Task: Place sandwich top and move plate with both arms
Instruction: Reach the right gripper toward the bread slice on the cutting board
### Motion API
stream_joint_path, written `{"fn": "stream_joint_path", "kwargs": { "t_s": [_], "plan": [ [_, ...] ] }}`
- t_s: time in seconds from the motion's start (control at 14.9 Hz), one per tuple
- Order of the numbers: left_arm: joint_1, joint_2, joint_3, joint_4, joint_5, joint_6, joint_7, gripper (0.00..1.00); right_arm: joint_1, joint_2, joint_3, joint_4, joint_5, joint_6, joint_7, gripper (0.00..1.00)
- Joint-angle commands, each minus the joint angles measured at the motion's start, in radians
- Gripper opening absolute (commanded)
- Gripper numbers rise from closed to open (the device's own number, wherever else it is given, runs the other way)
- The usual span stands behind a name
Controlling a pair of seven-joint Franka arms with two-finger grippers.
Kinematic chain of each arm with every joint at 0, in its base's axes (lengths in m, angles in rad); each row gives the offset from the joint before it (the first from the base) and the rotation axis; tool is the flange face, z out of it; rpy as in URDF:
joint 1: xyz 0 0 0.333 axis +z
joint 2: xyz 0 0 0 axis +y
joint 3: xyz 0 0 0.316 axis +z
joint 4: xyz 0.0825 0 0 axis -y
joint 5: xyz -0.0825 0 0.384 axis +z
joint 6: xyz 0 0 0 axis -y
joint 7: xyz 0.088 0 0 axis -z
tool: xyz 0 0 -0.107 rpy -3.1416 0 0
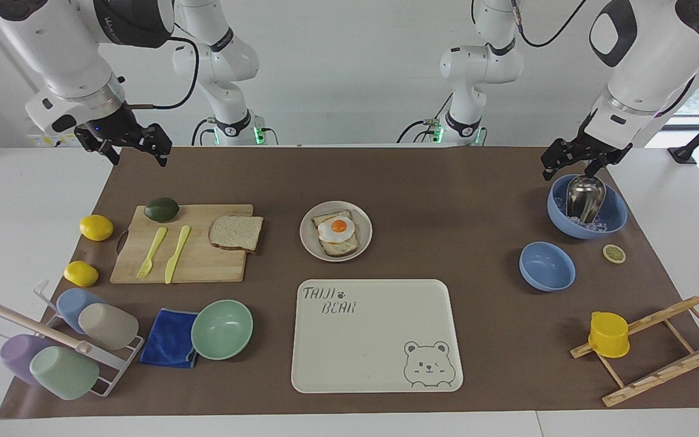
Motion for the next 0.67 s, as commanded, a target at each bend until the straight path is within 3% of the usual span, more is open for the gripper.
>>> {"fn": "stream_joint_path", "kwargs": {
  "t_s": [0.0,0.33,0.47,0.6],
  "plan": [
    [-0.001,-0.015,0.004,-0.011,-0.009,0.012,-0.007,1.00,-0.004,-0.007,0.008,-0.007,-0.023,0.000,-0.012,1.00],
    [0.007,-0.015,0.004,-0.011,-0.009,0.024,-0.004,1.00,0.022,0.002,0.011,-0.021,-0.039,0.039,-0.009,1.00],
    [0.007,-0.015,0.004,-0.018,-0.009,0.059,-0.010,1.00,0.178,0.039,0.011,-0.057,-0.217,0.063,0.116,1.00],
    [0.007,-0.015,0.004,-0.023,-0.009,0.069,-0.010,1.00,0.286,0.116,0.014,-0.062,-0.293,0.063,0.294,1.00]
  ]
}}
